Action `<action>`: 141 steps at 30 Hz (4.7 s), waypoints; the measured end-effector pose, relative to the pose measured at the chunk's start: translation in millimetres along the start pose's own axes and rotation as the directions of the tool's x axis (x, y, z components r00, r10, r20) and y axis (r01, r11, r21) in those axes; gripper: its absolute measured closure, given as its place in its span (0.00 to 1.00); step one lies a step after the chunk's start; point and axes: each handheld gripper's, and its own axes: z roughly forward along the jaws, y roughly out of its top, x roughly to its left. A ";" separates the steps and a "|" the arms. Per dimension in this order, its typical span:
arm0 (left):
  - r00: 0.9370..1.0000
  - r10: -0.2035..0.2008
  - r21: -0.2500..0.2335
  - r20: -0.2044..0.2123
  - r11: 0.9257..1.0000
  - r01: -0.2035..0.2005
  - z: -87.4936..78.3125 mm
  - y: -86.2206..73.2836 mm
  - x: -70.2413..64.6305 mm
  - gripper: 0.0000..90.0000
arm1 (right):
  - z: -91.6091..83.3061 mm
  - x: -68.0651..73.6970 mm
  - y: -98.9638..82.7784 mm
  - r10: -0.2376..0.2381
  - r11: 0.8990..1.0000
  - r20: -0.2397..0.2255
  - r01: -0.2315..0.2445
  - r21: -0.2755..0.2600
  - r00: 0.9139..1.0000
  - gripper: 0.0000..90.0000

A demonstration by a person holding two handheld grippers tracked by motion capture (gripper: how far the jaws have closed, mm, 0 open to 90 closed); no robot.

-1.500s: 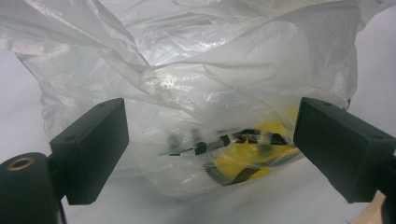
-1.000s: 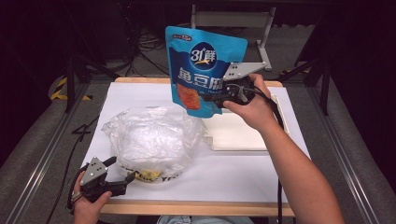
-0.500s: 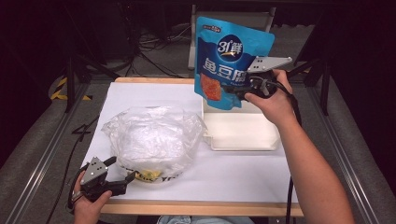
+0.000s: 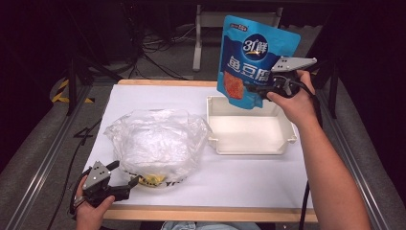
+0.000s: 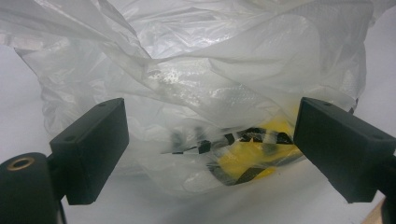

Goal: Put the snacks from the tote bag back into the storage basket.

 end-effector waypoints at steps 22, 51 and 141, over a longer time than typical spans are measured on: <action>1.000 0.000 0.006 -0.001 1.000 0.000 1.0 -0.4 -0.2 0.13 | 30.0 -4.6 -69.7 0.038 0.997 0.006 -0.038 0.065 0.999 0.58; 1.000 0.003 0.015 -0.003 1.000 -0.003 2.0 -0.5 -0.8 0.13 | 52.7 -0.3 -111.0 0.037 0.993 0.005 -0.037 0.109 0.999 0.57; 1.000 0.017 0.019 -0.022 1.000 -0.017 0.8 -1.1 -4.8 0.13 | -81.7 77.8 -96.5 0.081 0.996 -0.008 -0.081 0.048 0.997 0.23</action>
